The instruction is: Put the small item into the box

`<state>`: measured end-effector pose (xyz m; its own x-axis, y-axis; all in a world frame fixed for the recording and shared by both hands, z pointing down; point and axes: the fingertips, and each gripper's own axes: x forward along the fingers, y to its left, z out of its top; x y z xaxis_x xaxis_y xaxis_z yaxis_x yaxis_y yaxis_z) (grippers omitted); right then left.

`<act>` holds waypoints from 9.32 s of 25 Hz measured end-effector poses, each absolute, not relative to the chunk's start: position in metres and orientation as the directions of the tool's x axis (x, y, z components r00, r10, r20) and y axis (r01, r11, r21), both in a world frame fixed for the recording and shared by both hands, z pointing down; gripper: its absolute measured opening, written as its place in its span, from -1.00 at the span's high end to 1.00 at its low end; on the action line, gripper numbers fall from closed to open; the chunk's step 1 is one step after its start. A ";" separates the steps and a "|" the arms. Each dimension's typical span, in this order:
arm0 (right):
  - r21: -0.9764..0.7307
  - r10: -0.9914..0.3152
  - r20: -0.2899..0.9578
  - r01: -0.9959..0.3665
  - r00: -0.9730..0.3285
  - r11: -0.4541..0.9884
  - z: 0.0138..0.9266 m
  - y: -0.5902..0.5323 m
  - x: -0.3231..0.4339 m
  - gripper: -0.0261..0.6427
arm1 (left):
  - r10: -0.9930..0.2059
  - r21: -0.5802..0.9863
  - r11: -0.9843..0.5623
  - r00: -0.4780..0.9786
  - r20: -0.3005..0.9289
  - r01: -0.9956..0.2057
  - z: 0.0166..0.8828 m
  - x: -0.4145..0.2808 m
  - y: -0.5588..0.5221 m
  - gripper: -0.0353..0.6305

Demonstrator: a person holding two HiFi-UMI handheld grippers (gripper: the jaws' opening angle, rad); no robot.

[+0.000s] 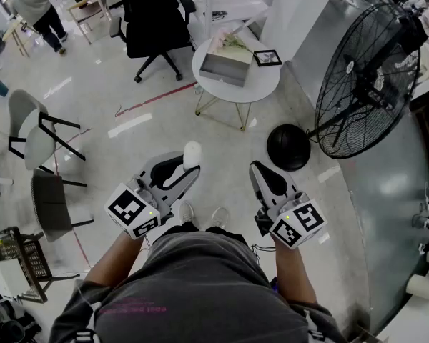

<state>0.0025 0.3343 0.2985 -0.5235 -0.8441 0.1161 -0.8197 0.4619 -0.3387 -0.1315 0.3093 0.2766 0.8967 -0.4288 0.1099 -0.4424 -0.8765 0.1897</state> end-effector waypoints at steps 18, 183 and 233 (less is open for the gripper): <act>-0.360 -0.821 0.101 -0.790 -0.561 0.496 0.304 0.333 0.032 0.86 | -0.466 0.178 -0.860 0.878 0.110 -0.478 0.280 -0.102 0.312 0.48; -0.541 -0.694 0.476 -0.802 -0.540 0.254 0.594 -0.211 0.215 0.86 | 0.092 0.135 -0.981 0.276 0.957 -0.142 0.757 0.089 -0.225 0.33; -0.254 -0.824 0.252 -0.856 -0.507 0.450 0.379 -0.147 0.112 0.86 | -0.458 0.034 -0.862 0.806 0.374 -0.505 0.387 -0.005 -0.182 0.85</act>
<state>0.1119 -0.1470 0.3793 -0.5075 -0.8239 0.2522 -0.8563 0.4499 -0.2536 -0.0046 -0.1821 0.3870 0.8064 -0.4578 0.3744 -0.5052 -0.8624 0.0336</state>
